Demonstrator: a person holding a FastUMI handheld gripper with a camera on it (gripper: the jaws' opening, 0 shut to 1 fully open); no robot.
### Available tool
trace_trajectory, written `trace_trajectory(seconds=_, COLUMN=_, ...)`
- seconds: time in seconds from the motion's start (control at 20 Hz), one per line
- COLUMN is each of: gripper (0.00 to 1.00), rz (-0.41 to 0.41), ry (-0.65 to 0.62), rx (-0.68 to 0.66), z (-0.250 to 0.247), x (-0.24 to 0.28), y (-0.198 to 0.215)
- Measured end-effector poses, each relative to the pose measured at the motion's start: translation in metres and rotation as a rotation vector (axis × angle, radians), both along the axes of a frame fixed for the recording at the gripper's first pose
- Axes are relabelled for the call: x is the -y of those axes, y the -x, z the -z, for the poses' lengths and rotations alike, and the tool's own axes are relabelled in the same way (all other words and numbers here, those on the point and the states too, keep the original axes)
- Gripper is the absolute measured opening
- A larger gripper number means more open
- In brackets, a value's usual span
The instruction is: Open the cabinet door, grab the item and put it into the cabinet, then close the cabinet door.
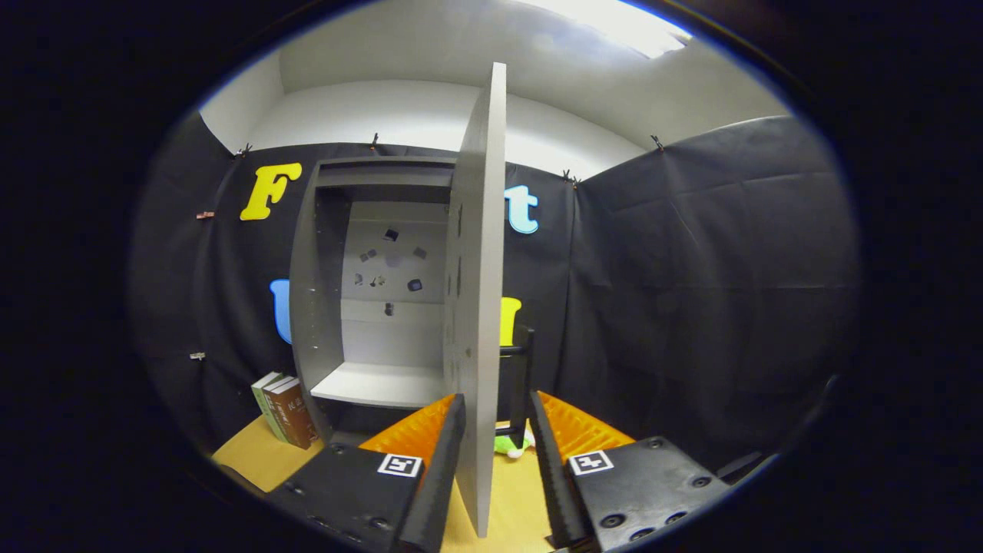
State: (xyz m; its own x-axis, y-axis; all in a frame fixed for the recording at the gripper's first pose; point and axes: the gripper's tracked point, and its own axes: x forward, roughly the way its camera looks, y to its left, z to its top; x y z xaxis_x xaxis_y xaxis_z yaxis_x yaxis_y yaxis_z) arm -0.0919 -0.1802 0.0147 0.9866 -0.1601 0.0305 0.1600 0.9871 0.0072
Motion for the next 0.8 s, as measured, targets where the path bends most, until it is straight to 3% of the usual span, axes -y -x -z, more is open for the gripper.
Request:
trace_trajectory(seconds=0.15, gripper=0.82, rz=-0.051, ry=-0.034, rx=-0.088, z=0.032, x=-0.033, y=0.008)
trace_trajectory(seconds=0.2, gripper=0.99, rz=-0.058, ry=-0.033, rx=-0.12, z=0.048, x=-0.041, y=0.003)
trace_trajectory(seconds=0.55, gripper=0.98, rz=-0.154, ry=-0.099, rx=-0.386, z=0.194, x=-0.104, y=-0.01)
trace_trajectory(seconds=0.8, gripper=0.98, rz=-0.201, ry=-0.061, rx=-0.527, z=0.297, x=-0.129, y=-0.029)
